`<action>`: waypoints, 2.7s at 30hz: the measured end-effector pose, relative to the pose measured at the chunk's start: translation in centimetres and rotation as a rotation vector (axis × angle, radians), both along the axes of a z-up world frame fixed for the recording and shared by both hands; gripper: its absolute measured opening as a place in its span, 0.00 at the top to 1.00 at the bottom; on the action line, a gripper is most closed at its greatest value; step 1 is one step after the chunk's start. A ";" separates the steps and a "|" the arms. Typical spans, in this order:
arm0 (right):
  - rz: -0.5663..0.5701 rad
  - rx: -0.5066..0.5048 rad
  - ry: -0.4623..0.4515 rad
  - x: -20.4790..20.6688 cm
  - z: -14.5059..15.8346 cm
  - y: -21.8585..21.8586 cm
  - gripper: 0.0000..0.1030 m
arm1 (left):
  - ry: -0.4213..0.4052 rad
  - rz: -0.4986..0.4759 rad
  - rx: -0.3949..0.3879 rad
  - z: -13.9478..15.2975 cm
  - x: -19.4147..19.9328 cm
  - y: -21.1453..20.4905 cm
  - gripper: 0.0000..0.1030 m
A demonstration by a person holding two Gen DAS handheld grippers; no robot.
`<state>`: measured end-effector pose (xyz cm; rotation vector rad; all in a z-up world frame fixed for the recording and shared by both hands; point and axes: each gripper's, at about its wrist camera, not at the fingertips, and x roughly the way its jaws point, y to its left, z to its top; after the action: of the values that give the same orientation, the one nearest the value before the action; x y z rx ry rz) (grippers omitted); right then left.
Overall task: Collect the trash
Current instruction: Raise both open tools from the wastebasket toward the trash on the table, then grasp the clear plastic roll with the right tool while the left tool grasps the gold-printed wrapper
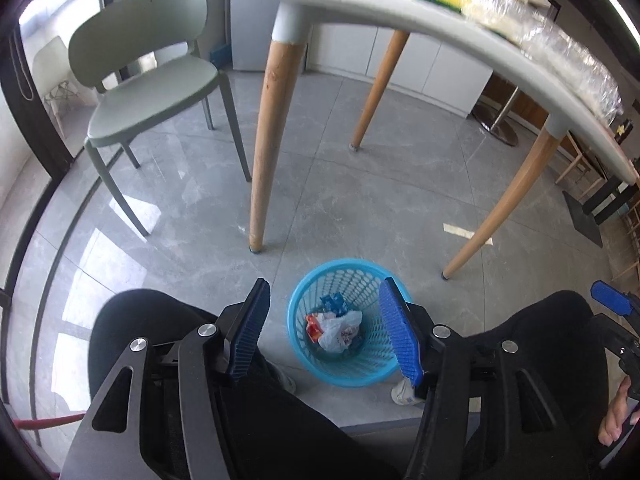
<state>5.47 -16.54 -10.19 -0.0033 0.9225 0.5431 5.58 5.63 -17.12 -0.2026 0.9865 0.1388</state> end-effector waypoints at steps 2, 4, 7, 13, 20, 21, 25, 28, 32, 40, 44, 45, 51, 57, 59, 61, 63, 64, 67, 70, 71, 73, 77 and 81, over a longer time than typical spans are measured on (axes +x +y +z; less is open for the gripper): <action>0.018 0.030 -0.027 -0.2 1.6 -0.1 0.24 | -0.057 0.005 0.043 2.0 -0.4 -0.2 0.43; 0.026 0.049 -0.055 -0.4 3.1 -0.2 0.24 | -0.099 0.010 0.039 3.8 -0.5 0.1 0.43; 0.049 0.061 -0.099 -0.7 5.1 0.3 0.24 | -0.150 0.018 0.031 5.9 -0.4 0.6 0.42; 0.082 0.041 -0.194 -0.4 8.5 0.7 0.23 | -0.224 0.016 0.036 9.1 0.3 0.8 0.42; 0.108 0.035 -0.258 1.9 11.8 1.5 0.18 | -0.323 0.001 0.044 13.5 2.3 0.3 0.40; 0.115 0.036 -0.267 2.2 12.2 1.7 0.18 | -0.334 -0.001 0.046 14.1 2.6 0.1 0.40; 0.140 0.039 -0.302 3.2 13.3 2.2 0.18 | -0.369 -0.010 0.048 15.8 4.2 -0.3 0.39; 0.167 0.028 -0.312 4.3 13.7 2.8 0.14 | -0.384 -0.023 0.049 16.9 5.2 -0.7 0.38; 0.205 0.018 -0.309 6.2 14.1 3.6 0.14 | -0.408 -0.047 0.078 18.3 6.5 -1.6 0.35; 0.277 -0.017 -0.276 9.7 13.7 5.4 0.10 | -0.403 -0.082 0.067 18.6 10.4 -1.4 0.35; 0.301 -0.041 -0.241 11.2 12.6 6.3 0.10 | -0.392 -0.094 0.061 18.1 12.4 -1.1 0.35; 0.305 -0.046 -0.230 11.5 12.4 6.5 0.10 | -0.386 -0.097 0.057 17.9 13.0 -1.1 0.35; 0.314 -0.062 -0.181 12.7 11.2 7.4 0.10 | -0.375 -0.116 0.055 16.8 15.6 -1.1 0.35; 0.307 -0.053 -0.119 14.1 10.3 7.8 0.13 | -0.349 -0.142 -0.045 15.4 18.3 0.9 0.35; 0.314 -0.062 -0.106 14.2 9.9 7.9 0.18 | -0.344 -0.162 -0.093 15.2 18.7 1.2 0.35; 0.320 -0.063 -0.101 14.2 9.8 8.2 0.23 | -0.349 -0.185 -0.113 15.0 18.9 1.1 0.36; 0.315 -0.060 -0.095 14.3 9.8 8.3 0.25 | -0.350 -0.197 -0.110 14.8 19.2 1.0 0.38; 0.309 -0.058 -0.093 14.3 9.7 8.3 0.28 | -0.346 -0.194 -0.106 14.6 19.4 1.0 0.46; 0.309 -0.052 -0.075 14.3 9.4 8.2 0.43 | -0.334 -0.197 -0.123 14.2 19.9 1.1 0.58; 0.304 -0.056 -0.082 13.9 9.2 8.1 0.52 | -0.329 -0.205 -0.136 13.9 20.1 1.1 0.70; 0.302 -0.052 -0.079 13.8 9.2 8.0 0.53 | -0.326 -0.210 -0.139 13.8 20.1 1.1 0.78; 0.297 -0.042 -0.076 13.6 9.3 7.9 0.60 | -0.328 -0.222 -0.144 13.7 19.9 1.0 0.89; 0.282 -0.041 -0.096 12.9 9.4 7.7 0.65 | -0.364 -0.232 -0.112 14.6 18.8 0.2 0.94; 0.271 -0.029 -0.105 12.2 9.6 7.4 0.68 | -0.401 -0.199 -0.106 15.7 17.4 0.2 0.96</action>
<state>17.65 -9.17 -0.61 -0.1839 0.8322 0.7737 23.00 5.80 -1.44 -0.2177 0.6093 -0.1334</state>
